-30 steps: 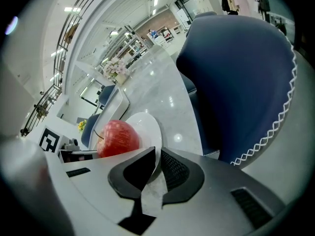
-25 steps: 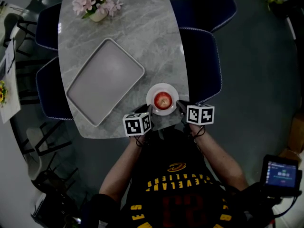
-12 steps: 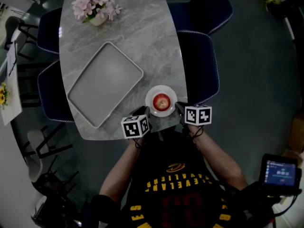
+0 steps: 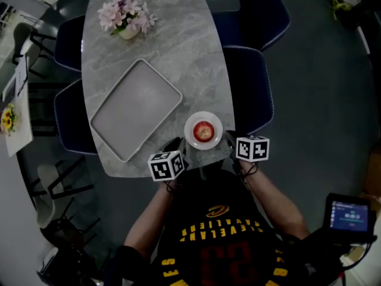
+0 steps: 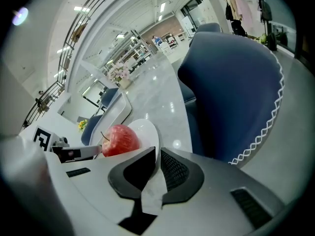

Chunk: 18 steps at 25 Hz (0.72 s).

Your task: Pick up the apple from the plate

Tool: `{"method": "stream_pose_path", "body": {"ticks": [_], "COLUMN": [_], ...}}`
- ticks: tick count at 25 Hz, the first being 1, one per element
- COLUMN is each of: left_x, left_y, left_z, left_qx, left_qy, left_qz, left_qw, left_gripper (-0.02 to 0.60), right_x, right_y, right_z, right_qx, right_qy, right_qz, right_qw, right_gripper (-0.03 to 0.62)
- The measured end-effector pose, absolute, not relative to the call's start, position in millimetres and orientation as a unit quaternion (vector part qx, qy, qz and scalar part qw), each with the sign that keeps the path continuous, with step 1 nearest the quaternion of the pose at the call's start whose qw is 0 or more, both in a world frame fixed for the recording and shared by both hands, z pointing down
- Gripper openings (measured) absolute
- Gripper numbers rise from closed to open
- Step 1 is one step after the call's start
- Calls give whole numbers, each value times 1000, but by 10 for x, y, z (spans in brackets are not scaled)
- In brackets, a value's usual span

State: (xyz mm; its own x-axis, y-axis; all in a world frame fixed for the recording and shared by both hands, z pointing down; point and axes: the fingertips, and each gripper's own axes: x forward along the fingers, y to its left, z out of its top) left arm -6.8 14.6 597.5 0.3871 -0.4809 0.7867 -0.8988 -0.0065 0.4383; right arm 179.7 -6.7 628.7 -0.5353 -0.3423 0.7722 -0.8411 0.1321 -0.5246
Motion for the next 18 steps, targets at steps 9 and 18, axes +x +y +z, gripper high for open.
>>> {"method": "stream_pose_path", "body": {"ticks": [9, 18], "left_x": [-3, 102], "left_y": [7, -116], "left_z": [5444, 4675], "left_qx": [724, 776], "left_qy": [-494, -476], "left_qz": [145, 85], "left_qw": [459, 405], "left_gripper": [0, 0], "right_x": [1651, 1369], "right_y": [-270, -480], "right_z": [5940, 4920], "right_qx": [394, 390], "right_qy": [-752, -834], "right_qz": [496, 372], "right_qw": [184, 119], "right_gripper": [6, 6]}}
